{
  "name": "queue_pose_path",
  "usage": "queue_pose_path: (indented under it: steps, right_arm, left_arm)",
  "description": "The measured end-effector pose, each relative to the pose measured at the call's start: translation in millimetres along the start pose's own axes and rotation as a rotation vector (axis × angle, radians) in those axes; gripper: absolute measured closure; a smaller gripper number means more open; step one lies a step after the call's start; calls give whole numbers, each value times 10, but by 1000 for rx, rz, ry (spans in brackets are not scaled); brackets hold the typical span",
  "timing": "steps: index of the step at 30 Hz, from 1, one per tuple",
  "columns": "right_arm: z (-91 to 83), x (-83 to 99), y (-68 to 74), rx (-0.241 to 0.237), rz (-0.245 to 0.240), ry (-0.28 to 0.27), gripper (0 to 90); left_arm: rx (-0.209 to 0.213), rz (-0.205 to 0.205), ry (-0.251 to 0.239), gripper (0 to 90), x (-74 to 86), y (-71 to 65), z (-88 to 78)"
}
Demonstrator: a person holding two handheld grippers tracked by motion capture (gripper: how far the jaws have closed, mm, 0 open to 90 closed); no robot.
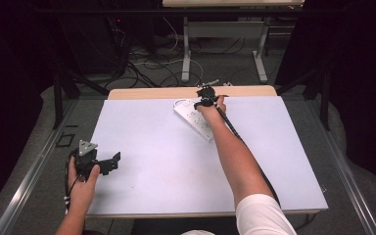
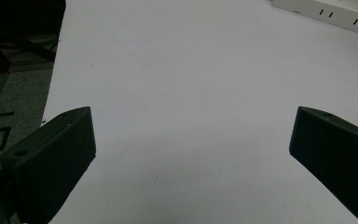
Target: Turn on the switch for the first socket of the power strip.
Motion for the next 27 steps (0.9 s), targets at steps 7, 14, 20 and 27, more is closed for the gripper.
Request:
queue_pose_path:
  steps: [7, 14, 20, 27]
  right_arm:
    - [-107, -17, -26, 18, -8, 3, 536]
    - [-229, -25, -86, 26, -7, 28, 427]
    - [-303, 2, -142, 34, -4, 60, 251]
    - [-388, 81, -179, 42, -40, 111, 148]
  left_arm:
    - [0, 1, -1, 1, 3, -6, 5]
    - [-1, 4, -1, 1, 3, -14, 6]
    - [-2, 8, 5, 1, 4, -17, 10]
    - [0, 9, 13, 1, 3, -20, 5]
Point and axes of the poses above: each handheld gripper's, and its own axes: z roughly forward along the jaws, x roughly out of its underside, y roughly to its left, the point moved 8 cm from there along z, roughly forward along the jaws, and after that the axes turned 7 degrees about y, right-handed, at the moved point
